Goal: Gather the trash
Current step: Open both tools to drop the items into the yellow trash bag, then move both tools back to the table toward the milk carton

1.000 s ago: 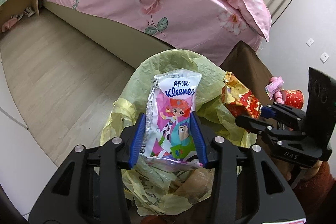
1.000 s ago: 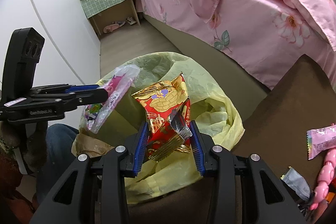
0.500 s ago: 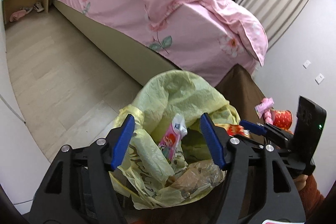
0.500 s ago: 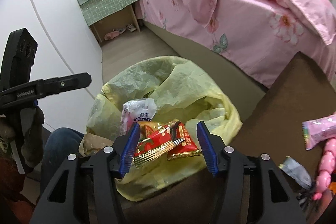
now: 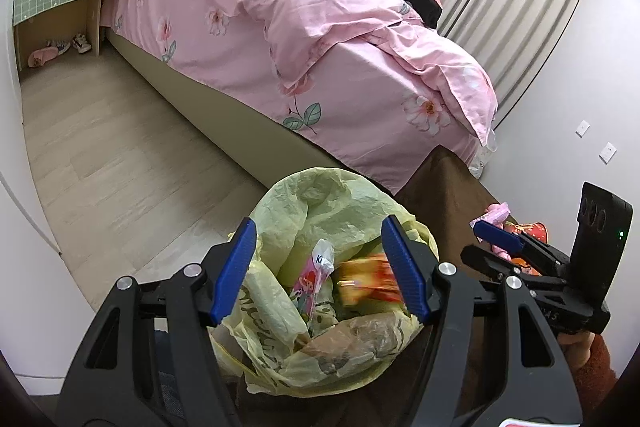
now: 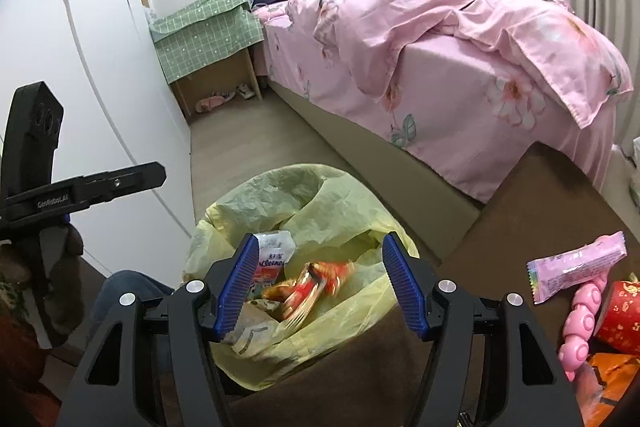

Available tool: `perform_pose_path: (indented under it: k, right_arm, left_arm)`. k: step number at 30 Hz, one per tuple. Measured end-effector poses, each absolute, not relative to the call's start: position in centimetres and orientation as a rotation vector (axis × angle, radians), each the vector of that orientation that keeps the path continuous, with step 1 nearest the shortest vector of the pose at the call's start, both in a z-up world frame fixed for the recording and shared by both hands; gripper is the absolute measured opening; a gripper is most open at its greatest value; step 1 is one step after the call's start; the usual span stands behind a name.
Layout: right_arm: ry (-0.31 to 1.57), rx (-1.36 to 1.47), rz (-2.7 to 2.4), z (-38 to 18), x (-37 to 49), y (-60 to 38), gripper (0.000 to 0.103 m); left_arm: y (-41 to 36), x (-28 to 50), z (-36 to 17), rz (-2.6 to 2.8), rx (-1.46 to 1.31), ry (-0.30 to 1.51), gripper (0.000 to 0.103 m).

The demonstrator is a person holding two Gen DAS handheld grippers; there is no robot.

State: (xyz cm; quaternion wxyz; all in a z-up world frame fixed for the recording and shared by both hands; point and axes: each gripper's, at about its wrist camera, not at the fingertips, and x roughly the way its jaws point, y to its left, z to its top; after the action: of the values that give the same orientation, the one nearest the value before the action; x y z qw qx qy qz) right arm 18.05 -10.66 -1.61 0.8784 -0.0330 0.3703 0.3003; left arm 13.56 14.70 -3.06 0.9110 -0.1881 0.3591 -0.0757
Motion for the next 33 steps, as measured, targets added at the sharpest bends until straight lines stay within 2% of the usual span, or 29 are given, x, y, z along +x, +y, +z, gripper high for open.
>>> perform_pose_path:
  k: [6, 11, 18, 26, 33]
  right_arm:
    - [0.758, 0.002, 0.611, -0.3, 16.9, -13.8, 0.061]
    - [0.745, -0.058, 0.539, 0.9, 14.6, -17.3, 0.061]
    - [0.703, -0.106, 0.328, 1.9, 9.7, -25.5, 0.061]
    - [0.768, -0.038, 0.079, -0.7, 4.9, -35.8, 0.061]
    - [0.765, -0.038, -0.063, -2.4, 1.6, -39.2, 0.061]
  left_arm:
    - [14.2, 13.1, -2.4, -0.159, -0.375, 0.732, 0.062]
    - [11.4, 13.1, -1.9, -0.209, -0.325, 0.721, 0.062]
    - [4.2, 13.5, -1.6, -0.378, -0.2, 0.716, 0.062]
    - [-5.5, 14.3, -2.8, -0.604, -0.024, 0.725, 0.062]
    - [-13.8, 17.5, -4.5, -0.744, 0.172, 0.766, 0.062]
